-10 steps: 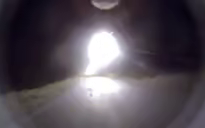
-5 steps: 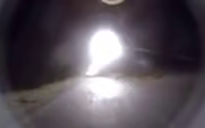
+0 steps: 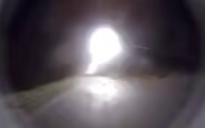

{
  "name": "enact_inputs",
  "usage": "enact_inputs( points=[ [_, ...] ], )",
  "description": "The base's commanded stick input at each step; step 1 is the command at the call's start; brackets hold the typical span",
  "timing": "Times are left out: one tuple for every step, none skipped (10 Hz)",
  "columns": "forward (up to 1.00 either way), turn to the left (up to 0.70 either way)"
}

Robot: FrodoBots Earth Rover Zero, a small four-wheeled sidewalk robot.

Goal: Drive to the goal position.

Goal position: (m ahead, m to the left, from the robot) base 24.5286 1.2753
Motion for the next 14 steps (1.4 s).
enact_inputs(
  points=[
    [0.95, 0.03],
    [0.95, 0.03],
    [0.94, 0.03],
    [0.95, 0.03],
    [0.95, 0.04],
    [0.95, 0.1],
    [0.95, 0.14],
    [0.95, 0.14],
    [0.95, 0.04],
    [0.95, 0.04],
    [0.95, 0.04],
    [0.95, 0.04],
    [0.95, 0.04],
    [0.95, 0.04]
  ],
)
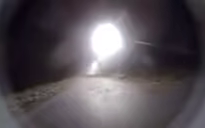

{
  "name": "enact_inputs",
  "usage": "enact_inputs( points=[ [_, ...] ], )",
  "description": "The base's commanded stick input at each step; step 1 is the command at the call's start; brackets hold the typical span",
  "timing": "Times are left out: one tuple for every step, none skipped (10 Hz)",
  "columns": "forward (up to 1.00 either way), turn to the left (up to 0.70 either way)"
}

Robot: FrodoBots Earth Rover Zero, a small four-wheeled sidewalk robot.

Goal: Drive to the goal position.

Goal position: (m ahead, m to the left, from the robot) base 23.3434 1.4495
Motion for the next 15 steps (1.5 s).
enact_inputs(
  points=[
    [0.95, 0.04],
    [0.95, 0.06],
    [0.95, 0.09],
    [0.95, 0.13],
    [0.94, 0.14],
    [0.95, 0.12],
    [0.94, 0.1],
    [0.94, 0.09],
    [0.95, 0.09],
    [0.94, 0.09],
    [0.95, 0.09],
    [0.95, 0.09],
    [0.95, 0.09],
    [0.95, 0.09],
    [0.95, 0.15]
  ],
)
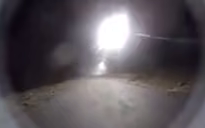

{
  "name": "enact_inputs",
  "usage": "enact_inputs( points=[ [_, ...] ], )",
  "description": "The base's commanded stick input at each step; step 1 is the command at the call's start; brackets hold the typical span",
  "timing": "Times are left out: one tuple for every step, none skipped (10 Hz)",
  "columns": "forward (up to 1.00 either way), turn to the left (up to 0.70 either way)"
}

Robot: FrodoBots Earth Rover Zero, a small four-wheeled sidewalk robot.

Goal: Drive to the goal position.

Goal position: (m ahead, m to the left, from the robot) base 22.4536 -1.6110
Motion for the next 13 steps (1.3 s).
enact_inputs(
  points=[
    [0.95, 0.11],
    [0.95, 0.08],
    [0.95, 0.04],
    [0.95, 0.03],
    [0.95, 0.03],
    [0.95, 0.03],
    [0.95, 0.02],
    [0.95, 0.0],
    [0.95, -0.02],
    [0.95, -0.1],
    [0.95, -0.11],
    [0.95, -0.08],
    [0.95, -0.07]
  ],
)
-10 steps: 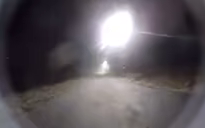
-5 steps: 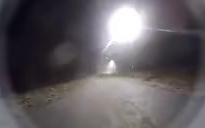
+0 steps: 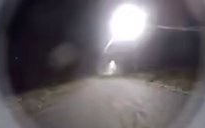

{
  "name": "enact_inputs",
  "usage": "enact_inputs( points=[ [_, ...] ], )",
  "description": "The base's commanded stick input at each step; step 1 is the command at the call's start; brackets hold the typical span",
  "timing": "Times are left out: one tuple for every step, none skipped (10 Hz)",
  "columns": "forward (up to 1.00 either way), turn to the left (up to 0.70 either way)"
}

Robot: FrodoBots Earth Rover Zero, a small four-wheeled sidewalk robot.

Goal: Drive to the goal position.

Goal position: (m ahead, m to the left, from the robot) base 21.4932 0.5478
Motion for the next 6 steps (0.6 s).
enact_inputs(
  points=[
    [0.95, -0.06],
    [0.95, -0.11],
    [0.95, -0.12],
    [0.95, -0.04],
    [0.94, -0.04],
    [0.94, -0.04]
  ],
)
